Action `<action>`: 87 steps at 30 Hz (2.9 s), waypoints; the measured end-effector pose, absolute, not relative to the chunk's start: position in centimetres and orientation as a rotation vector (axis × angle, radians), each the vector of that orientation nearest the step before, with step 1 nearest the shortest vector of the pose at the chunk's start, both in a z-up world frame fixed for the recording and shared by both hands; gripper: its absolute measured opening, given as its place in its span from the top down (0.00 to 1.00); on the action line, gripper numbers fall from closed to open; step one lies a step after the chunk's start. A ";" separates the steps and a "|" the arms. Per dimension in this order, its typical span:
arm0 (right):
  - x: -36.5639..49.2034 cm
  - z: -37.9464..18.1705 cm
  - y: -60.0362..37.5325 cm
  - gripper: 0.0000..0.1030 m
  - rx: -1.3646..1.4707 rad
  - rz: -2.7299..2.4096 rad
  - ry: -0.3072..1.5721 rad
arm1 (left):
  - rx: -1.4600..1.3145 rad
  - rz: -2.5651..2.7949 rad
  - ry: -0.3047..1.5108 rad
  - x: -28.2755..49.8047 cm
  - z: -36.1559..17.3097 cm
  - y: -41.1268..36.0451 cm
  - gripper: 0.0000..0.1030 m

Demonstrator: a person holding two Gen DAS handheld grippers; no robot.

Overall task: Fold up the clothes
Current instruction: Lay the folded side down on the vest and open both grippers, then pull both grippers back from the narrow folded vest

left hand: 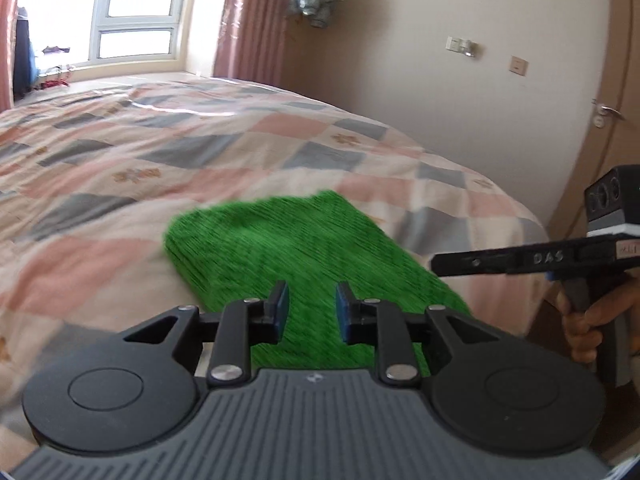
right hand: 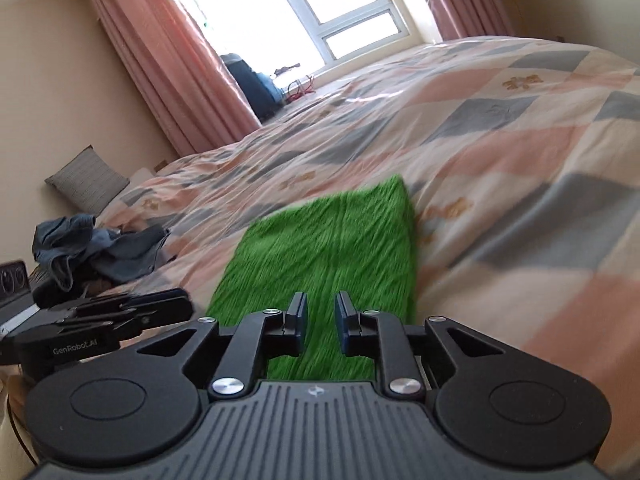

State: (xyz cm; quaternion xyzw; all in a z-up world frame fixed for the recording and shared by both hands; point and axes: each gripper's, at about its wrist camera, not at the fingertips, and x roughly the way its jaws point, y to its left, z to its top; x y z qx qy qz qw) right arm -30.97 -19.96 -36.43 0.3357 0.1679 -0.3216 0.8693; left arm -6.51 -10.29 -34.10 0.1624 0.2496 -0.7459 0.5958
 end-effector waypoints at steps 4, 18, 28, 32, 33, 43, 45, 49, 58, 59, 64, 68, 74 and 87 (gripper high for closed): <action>-31.6 -39.7 -18.3 0.79 0.752 -0.778 0.401 | 0.523 -1.664 0.631 -9.0 -37.8 -10.0 0.80; -31.8 -40.9 -13.0 0.73 0.677 -0.889 0.466 | 0.453 -1.565 0.696 -10.3 -38.6 -5.2 0.71; -32.3 -39.0 -11.3 0.71 0.640 -0.900 0.371 | 0.397 -1.552 0.661 -9.8 -37.1 -3.3 0.70; -31.1 -40.6 -12.1 0.68 0.651 -0.915 0.437 | 0.412 -1.534 0.719 -9.8 -38.3 -3.7 0.63; -30.9 -41.2 -12.3 0.67 0.664 -0.923 0.461 | 0.414 -1.521 0.745 -9.7 -38.8 -4.0 0.62; -31.8 -39.3 -10.0 0.54 0.698 -0.924 0.427 | 0.439 -1.421 0.770 -9.9 -37.1 -3.0 0.50; -31.9 -38.6 -9.3 0.52 0.702 -0.923 0.412 | 0.451 -1.395 0.758 -10.1 -36.7 -2.4 0.48; -31.7 -37.4 -7.5 0.37 0.672 -0.955 0.418 | 0.468 -1.356 0.753 -10.2 -35.7 -1.0 0.41; -31.5 -36.7 -4.2 0.09 0.660 -1.071 0.480 | 0.494 -1.265 0.721 -10.4 -34.2 2.8 0.24; -31.3 -36.6 -3.9 0.06 0.653 -1.084 0.491 | 0.497 -1.255 0.717 -10.4 -34.1 3.1 0.23; -30.2 -35.7 -2.6 0.03 0.612 -1.126 0.550 | 0.500 -1.223 0.694 -10.7 -33.4 4.9 0.19; -28.9 -34.6 -1.6 0.02 0.569 -1.143 0.594 | 0.494 -1.217 0.673 -10.9 -32.8 6.1 0.14; -27.7 -34.0 -0.8 0.02 0.538 -1.132 0.636 | 0.475 -1.205 0.661 -11.0 -32.1 7.3 0.13; -28.8 -31.9 1.0 0.02 0.480 -1.121 0.578 | 0.445 -1.230 0.592 -12.9 -29.9 9.3 0.11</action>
